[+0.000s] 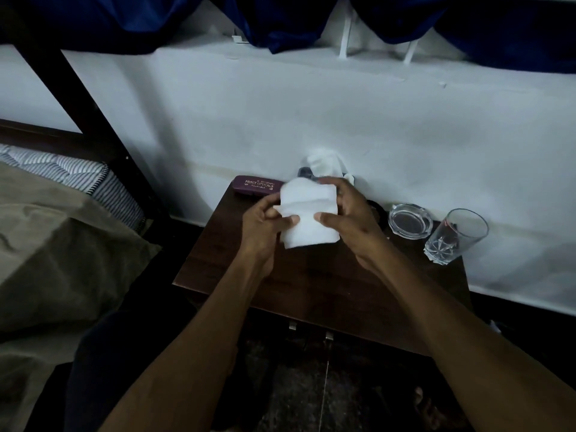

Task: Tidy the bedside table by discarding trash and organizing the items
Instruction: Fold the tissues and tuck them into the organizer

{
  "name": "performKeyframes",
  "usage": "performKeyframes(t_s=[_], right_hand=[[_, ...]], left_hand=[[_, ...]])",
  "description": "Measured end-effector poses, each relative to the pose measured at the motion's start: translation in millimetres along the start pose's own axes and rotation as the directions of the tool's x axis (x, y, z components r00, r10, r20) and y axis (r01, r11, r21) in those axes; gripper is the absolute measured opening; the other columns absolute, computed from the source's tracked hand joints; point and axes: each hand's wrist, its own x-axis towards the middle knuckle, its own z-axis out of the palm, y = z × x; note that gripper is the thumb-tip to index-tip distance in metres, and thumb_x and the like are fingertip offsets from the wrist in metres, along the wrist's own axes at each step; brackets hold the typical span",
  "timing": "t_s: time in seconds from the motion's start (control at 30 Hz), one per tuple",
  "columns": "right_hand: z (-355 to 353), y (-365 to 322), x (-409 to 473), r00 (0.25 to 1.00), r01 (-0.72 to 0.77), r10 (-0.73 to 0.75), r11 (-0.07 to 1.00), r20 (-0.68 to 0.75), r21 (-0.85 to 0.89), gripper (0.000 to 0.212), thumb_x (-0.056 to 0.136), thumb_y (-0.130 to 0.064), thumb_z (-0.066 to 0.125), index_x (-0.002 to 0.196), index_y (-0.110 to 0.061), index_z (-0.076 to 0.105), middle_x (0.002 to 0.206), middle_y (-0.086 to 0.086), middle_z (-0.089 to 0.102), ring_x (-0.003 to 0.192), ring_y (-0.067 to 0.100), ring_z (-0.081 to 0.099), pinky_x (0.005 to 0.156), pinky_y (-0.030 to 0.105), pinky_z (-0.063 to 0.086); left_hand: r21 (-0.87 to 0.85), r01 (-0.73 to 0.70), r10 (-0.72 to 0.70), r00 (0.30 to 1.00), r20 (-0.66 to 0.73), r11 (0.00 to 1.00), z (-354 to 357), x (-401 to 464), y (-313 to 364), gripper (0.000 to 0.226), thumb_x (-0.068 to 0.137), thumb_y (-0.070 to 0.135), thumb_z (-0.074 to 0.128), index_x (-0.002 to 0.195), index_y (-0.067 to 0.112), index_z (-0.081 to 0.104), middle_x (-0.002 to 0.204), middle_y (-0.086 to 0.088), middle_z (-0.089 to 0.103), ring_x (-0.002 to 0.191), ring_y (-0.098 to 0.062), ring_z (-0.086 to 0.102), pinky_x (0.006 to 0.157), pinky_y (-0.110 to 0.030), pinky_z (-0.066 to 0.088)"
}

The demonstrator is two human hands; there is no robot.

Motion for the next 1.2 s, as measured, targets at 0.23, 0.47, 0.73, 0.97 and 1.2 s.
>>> performKeyframes(t_s=[0.23, 0.47, 0.73, 0.97, 1.2], right_hand=[[-4.7, -17.3, 13.6, 0.976, 0.153, -0.119, 0.97, 0.18, -0.187, 0.064, 0.069, 0.021, 0.045, 0.109, -0.018, 0.076, 0.107, 0.001, 0.08, 0.109, 0.018, 0.073, 0.085, 0.04, 0.055], [-6.8, -20.6, 17.0, 0.972, -0.226, 0.235, 0.951, -0.018, 0.211, 0.032, 0.105, -0.019, 0.047, 0.12, -0.001, 0.069, 0.114, 0.015, 0.075, 0.101, 0.026, 0.071, 0.071, 0.032, 0.059], [3.1, -23.7, 50.6, 0.984, -0.134, 0.121, 0.986, -0.131, -0.096, 0.026, 0.082, 0.01, 0.07, 0.101, -0.005, 0.078, 0.101, 0.02, 0.076, 0.088, 0.038, 0.077, 0.067, 0.038, 0.066], [11.2, -39.7, 111.1, 0.958, 0.004, -0.219, 0.659, -0.187, -0.752, 0.028, 0.081, 0.0, 0.06, 0.096, -0.015, 0.078, 0.106, 0.002, 0.076, 0.104, 0.023, 0.066, 0.066, 0.016, 0.035], [36.3, -14.4, 133.5, 0.982, -0.07, -0.128, 0.432, -0.138, -0.899, 0.031, 0.084, 0.008, 0.056, 0.111, -0.006, 0.063, 0.108, 0.017, 0.067, 0.105, 0.037, 0.061, 0.082, 0.037, 0.048]], left_hand=[[0.023, -0.069, 0.068, 0.996, 0.058, 0.997, 3.2, 13.4, 2.0, 0.042, 0.081, -0.028, 0.051, 0.08, 0.006, 0.074, 0.092, -0.015, 0.077, 0.082, -0.024, 0.074, 0.076, -0.034, 0.06], [0.067, -0.132, 0.127, 0.989, 0.082, 0.989, -1.1, 21.2, 11.0, 0.052, 0.082, -0.03, 0.048, 0.065, 0.01, 0.077, 0.098, -0.017, 0.08, 0.089, -0.032, 0.076, 0.071, -0.035, 0.064], [0.096, -0.121, 0.112, 0.989, 0.092, 0.988, -1.7, 37.9, 21.3, 0.034, 0.086, -0.025, 0.054, 0.099, -0.005, 0.078, 0.106, -0.02, 0.079, 0.099, -0.029, 0.076, 0.09, -0.04, 0.062], [0.058, 0.008, -0.005, 0.999, -0.042, 0.998, -23.3, 44.0, 8.5, 0.031, 0.094, -0.012, 0.059, 0.119, -0.002, 0.074, 0.12, -0.023, 0.076, 0.111, -0.035, 0.076, 0.089, -0.042, 0.063], [0.073, 0.029, -0.028, 1.0, -0.01, 0.997, -20.2, 46.3, 11.1, 0.026, 0.095, -0.009, 0.061, 0.113, 0.001, 0.076, 0.113, -0.017, 0.079, 0.102, -0.031, 0.079, 0.076, -0.034, 0.063]])
